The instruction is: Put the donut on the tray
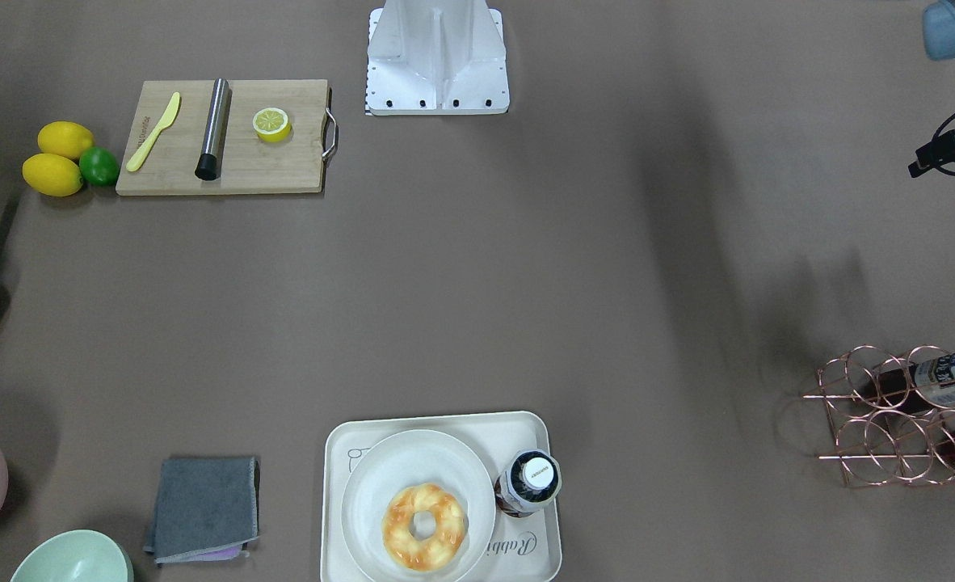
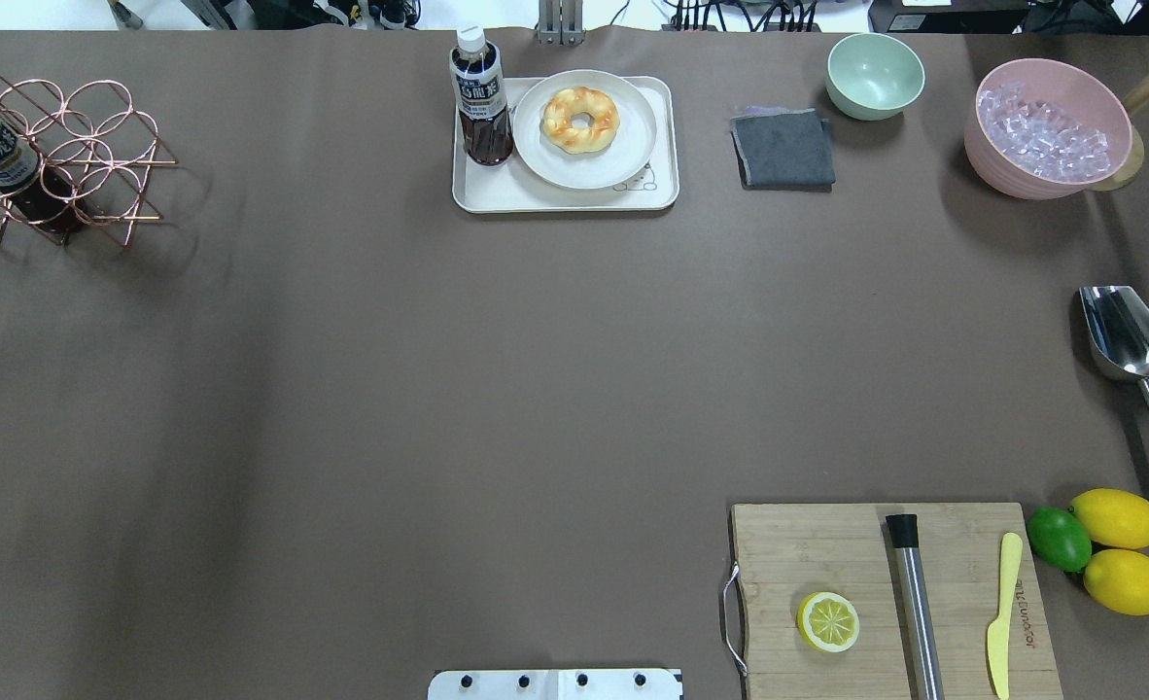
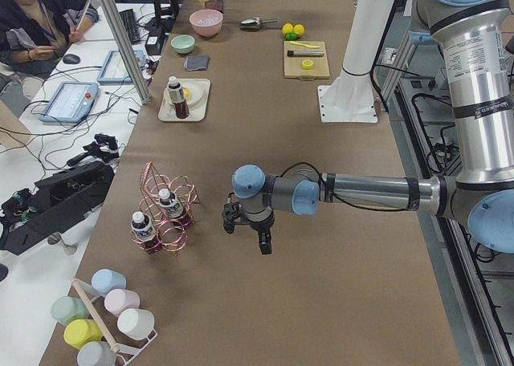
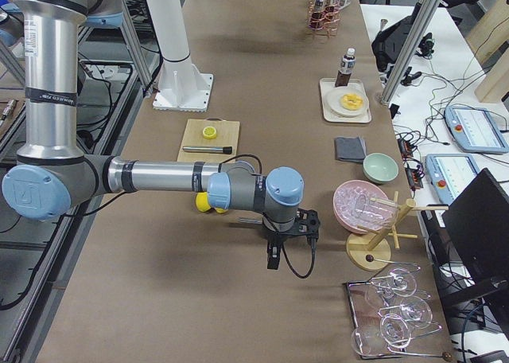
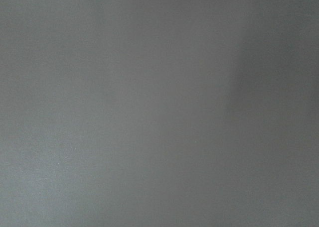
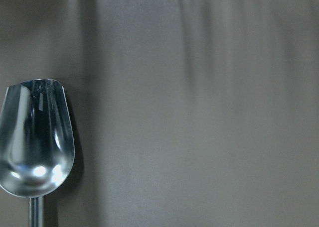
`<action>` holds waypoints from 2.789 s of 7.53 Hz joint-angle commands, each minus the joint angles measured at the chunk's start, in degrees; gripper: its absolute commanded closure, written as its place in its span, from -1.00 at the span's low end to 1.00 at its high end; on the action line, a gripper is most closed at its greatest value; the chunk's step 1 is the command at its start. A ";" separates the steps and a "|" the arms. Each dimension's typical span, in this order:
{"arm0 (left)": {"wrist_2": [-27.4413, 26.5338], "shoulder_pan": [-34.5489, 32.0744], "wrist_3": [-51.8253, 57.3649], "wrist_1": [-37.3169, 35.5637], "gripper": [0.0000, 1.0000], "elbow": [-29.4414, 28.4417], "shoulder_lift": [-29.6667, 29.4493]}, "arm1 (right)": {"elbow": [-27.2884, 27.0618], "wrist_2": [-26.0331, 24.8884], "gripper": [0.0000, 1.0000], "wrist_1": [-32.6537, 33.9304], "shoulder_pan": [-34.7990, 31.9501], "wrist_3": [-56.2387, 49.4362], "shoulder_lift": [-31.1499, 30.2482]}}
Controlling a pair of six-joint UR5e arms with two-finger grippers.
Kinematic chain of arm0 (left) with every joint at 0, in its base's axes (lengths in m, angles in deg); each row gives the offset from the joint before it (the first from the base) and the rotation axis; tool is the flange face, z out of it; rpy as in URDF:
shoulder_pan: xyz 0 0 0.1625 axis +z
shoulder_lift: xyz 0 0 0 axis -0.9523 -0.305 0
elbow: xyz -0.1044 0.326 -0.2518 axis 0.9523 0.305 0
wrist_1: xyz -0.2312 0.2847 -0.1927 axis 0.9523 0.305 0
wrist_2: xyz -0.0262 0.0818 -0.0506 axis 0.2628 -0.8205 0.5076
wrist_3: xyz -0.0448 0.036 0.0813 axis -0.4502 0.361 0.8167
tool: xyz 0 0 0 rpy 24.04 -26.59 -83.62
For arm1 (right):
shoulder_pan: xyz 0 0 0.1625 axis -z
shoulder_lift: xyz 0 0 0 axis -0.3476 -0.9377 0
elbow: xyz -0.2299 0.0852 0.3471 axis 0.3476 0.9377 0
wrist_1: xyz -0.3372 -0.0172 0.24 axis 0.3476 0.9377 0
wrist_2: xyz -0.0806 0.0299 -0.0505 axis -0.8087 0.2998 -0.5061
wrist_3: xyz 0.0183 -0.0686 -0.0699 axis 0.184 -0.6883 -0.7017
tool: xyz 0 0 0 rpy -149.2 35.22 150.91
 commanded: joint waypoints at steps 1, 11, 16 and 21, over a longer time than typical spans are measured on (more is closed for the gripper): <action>0.00 0.20 -0.01 0.00 -0.96 -0.01 0.00 | -0.82 -2.53 -1.00 -0.09 0.00 -0.75 -0.01; 0.00 1.43 -1.60 0.00 -0.96 -0.01 -0.70 | -2.67 -2.72 -1.00 -0.27 -0.17 -0.93 0.16; 0.00 1.35 -1.60 0.00 -0.96 0.07 -0.44 | -2.76 -2.28 -1.00 -0.27 -0.17 -0.85 0.16; 0.00 0.55 -1.60 -0.09 -0.96 1.13 0.00 | -2.76 -2.19 -1.00 -0.18 -0.17 -0.85 -0.10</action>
